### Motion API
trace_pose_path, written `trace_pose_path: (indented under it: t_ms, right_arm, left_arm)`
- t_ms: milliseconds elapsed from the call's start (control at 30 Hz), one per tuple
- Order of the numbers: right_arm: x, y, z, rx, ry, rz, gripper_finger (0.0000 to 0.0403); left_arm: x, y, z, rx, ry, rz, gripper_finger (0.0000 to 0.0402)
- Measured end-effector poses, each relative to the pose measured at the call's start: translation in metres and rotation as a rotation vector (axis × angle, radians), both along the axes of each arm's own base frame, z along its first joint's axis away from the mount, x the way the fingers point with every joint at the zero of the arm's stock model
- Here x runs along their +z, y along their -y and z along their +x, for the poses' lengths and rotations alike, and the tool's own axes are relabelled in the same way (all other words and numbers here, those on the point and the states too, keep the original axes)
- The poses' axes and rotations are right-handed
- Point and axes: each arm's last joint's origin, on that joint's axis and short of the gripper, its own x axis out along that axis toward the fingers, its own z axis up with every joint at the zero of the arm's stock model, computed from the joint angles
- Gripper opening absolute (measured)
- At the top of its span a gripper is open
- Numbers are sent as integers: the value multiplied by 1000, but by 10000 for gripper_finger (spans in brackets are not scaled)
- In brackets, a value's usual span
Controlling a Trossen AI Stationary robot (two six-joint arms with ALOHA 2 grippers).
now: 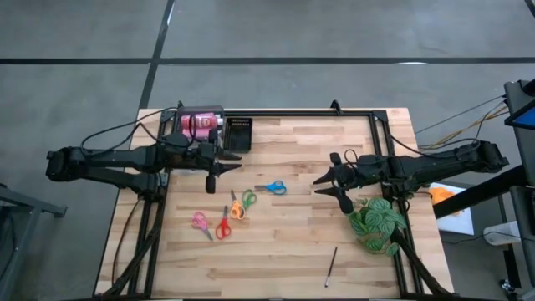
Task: Pick & Place Paint Supplies
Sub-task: Put the black paint brush into the transparent bin
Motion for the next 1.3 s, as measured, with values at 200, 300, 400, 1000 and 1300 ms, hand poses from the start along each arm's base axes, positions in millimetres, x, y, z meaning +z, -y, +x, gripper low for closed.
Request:
trace_pose_path:
  t_ms: [200, 300, 400, 1000, 1300]
  right_arm:
    - [25, -4, 1, 91, -19, -178, 134]
    - [40, -11, 0, 159, -65, -245, 134]
    - [51, -25, 2, 255, -121, -304, 134]
    - [27, -161, 46, 474, -725, -556, 134]
    - [-8, -193, 55, 452, -902, -592, 134]
  left_arm:
    - [-2, 0, 0, 0, -17, -2, 95]
    - [-3, 0, -1, 0, -34, -4, 95]
    - [-7, 0, -1, 0, -46, -5, 95]
    - [-32, 1, -9, 0, -284, -30, 95]
    - [-57, 2, -14, 1, -359, -39, 95]
